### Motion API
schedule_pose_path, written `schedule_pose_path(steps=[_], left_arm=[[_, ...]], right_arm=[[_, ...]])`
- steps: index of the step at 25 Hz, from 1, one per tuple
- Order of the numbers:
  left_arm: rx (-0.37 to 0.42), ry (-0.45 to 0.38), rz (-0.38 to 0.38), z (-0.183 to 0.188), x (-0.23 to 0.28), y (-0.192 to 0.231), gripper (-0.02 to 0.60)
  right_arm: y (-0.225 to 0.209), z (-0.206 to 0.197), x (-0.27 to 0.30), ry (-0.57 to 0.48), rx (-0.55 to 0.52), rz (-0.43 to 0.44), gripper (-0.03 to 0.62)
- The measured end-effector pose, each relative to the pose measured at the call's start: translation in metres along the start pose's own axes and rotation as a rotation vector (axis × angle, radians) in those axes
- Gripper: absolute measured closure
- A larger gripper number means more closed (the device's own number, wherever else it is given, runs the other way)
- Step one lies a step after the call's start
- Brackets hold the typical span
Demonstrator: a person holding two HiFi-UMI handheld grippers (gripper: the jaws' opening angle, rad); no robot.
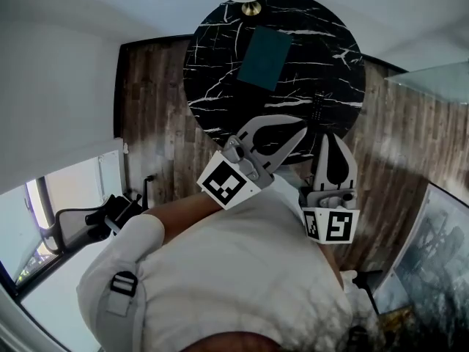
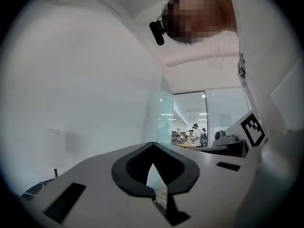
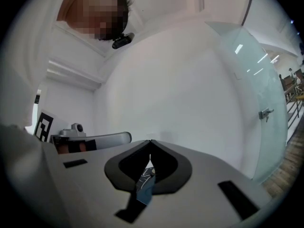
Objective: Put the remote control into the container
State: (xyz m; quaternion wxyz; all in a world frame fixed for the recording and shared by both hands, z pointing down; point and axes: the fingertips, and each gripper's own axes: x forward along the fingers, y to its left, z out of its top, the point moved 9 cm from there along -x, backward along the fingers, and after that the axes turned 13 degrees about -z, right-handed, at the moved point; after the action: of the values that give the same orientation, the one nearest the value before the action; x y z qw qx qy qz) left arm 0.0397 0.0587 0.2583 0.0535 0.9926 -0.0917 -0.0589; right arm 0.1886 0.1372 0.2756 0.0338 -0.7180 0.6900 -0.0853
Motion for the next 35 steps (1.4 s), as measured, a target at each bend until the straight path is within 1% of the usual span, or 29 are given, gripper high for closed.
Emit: schedule_pose_path(steps=[4,7,10,14,17,21,24,28,35], left_arm=[[-0.004,0.033,-0.017,-0.014,0.014,-0.004,0.575],[-0.033,0.053,-0.006,-0.028,0.017,0.0,0.575],[-0.059,0.097,-0.007,-0.047,0.019,0.009,0.575],[-0.106,0.179,-0.024,-0.076,0.026,0.026,0.575],[-0.139,0.199,-0.026,-0.1,0.033,0.037,0.575],[-0.239,0.224,-0.027,-0.13,0.042,0.05,0.575],[-0.262,0.258,-0.029,-0.148,0.047,0.058,0.575],[-0.295,0.302,-0.031,-0.171,0.054,0.069,0.575],[-0.361,0.398,-0.045,-0.222,0.064,0.081,0.575]], right_arm=[[-0.026,-0.009,-0.001,0.048,-0.024,-0.031,0.586],[-0.042,-0.019,0.006,0.112,-0.071,-0.018,0.585],[-0.06,-0.04,0.021,0.197,-0.095,-0.001,0.581],[-0.079,-0.081,0.049,0.353,-0.081,-0.002,0.507],[-0.089,-0.115,0.069,0.464,-0.115,-0.01,0.478],[-0.104,-0.161,0.091,0.6,-0.098,-0.025,0.43],[-0.111,-0.194,0.104,0.692,-0.12,-0.033,0.399],[-0.123,-0.237,0.113,0.802,-0.102,-0.045,0.377],[-0.14,-0.302,0.127,0.956,-0.094,-0.069,0.355]])
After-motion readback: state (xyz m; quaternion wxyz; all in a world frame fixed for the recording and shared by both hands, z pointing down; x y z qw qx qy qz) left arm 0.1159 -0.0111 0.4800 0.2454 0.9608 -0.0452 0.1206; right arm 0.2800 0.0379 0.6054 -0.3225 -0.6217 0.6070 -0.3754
